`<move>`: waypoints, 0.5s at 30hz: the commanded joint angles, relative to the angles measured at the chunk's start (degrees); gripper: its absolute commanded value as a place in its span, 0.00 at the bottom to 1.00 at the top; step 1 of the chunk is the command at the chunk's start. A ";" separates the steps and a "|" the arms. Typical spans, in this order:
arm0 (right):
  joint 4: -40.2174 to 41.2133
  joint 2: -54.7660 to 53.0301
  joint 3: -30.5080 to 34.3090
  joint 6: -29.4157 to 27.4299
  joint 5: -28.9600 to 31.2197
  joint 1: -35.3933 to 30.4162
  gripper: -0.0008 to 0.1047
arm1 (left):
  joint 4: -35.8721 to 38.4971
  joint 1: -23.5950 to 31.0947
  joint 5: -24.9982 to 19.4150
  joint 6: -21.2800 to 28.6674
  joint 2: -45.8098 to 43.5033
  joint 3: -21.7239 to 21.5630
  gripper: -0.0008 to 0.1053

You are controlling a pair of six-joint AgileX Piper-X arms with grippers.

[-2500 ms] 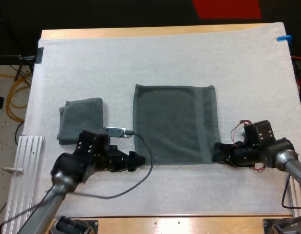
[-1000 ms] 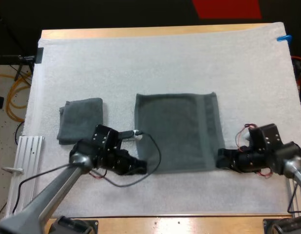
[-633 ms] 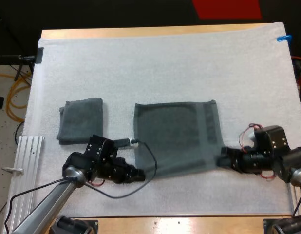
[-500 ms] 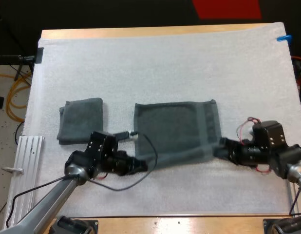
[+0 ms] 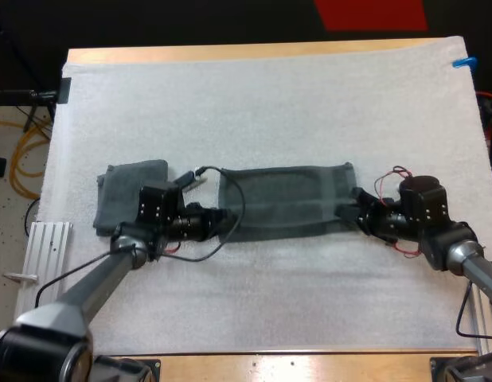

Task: Pick towel from pile fold and stack

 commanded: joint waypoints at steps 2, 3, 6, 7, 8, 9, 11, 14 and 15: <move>-1.25 -0.08 -0.76 0.21 2.90 -0.38 0.01 | -2.18 -0.02 1.48 -0.49 1.61 -1.34 0.01; -1.25 -0.08 -0.75 0.21 4.59 -0.38 0.01 | -3.04 -0.02 1.62 -0.49 2.58 -1.87 0.01; -1.25 -0.08 -0.91 0.20 7.84 -0.38 0.01 | -4.23 -0.02 1.61 -0.49 5.06 -3.15 0.01; -1.25 -0.08 -0.91 -0.01 8.36 -0.38 0.01 | -4.26 -0.02 1.59 -0.49 5.35 -3.45 0.01; -1.27 -0.06 -0.91 -0.50 9.11 -0.38 0.01 | -4.25 -0.02 1.31 -0.49 6.06 -3.99 0.01; -1.62 0.29 -0.91 -0.66 9.13 -0.38 0.01 | -4.25 -0.02 0.94 -0.49 6.58 -4.46 0.01; -1.99 0.98 -0.91 -0.65 9.12 -0.38 0.01 | -4.25 -0.02 0.23 -0.49 6.92 -4.84 0.01; -2.33 2.34 -0.91 -0.65 9.11 -0.38 0.01 | -3.96 -0.02 -1.20 -0.48 6.91 -4.90 0.01; -2.32 2.86 -0.91 -0.65 8.95 -0.38 0.01 | -3.65 -0.02 -1.48 -0.39 6.91 -4.90 0.01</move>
